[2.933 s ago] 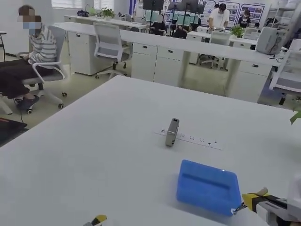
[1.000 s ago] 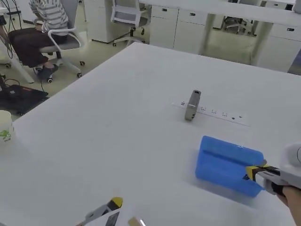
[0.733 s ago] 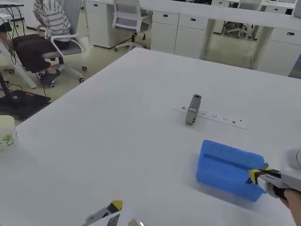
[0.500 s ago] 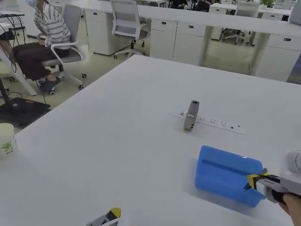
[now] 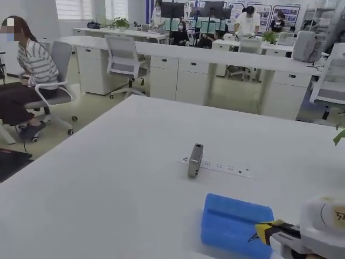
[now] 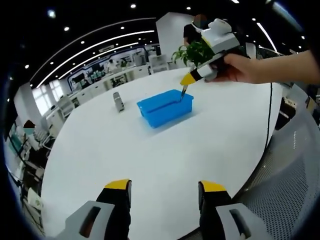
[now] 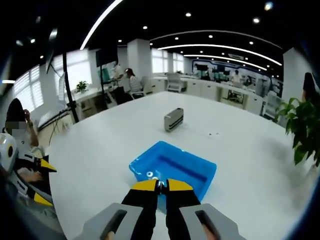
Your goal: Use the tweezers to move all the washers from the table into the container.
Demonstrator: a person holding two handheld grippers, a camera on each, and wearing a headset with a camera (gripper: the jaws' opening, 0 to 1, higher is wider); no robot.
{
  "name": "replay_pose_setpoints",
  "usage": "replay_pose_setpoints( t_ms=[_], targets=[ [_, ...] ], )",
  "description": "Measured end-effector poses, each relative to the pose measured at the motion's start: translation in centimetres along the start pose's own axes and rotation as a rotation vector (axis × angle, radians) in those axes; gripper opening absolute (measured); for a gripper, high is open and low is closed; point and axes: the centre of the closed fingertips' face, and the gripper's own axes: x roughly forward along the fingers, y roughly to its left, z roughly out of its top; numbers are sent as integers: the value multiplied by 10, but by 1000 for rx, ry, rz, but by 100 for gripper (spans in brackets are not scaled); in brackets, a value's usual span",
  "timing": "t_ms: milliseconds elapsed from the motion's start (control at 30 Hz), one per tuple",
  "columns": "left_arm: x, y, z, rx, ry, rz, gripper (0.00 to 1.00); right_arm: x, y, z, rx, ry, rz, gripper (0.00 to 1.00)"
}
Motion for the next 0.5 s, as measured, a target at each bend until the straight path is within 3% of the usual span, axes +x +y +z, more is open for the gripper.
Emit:
replay_pose_setpoints(
  t_ms=[67,133,300,500],
  targets=[
    [-4,-1,7,4,-18,-10,51,-8,6,4,-23,-12,0,1],
    [-8,0,22,19,-53,-19,49,-16,12,7,-28,-25,10,1],
    [-20,1,68,32,-150,-62,44,-30,31,10,-48,-43,56,1],
    [-30,-14,111,64,-224,-163,38,-49,60,10,-134,-37,125,1]
  ],
)
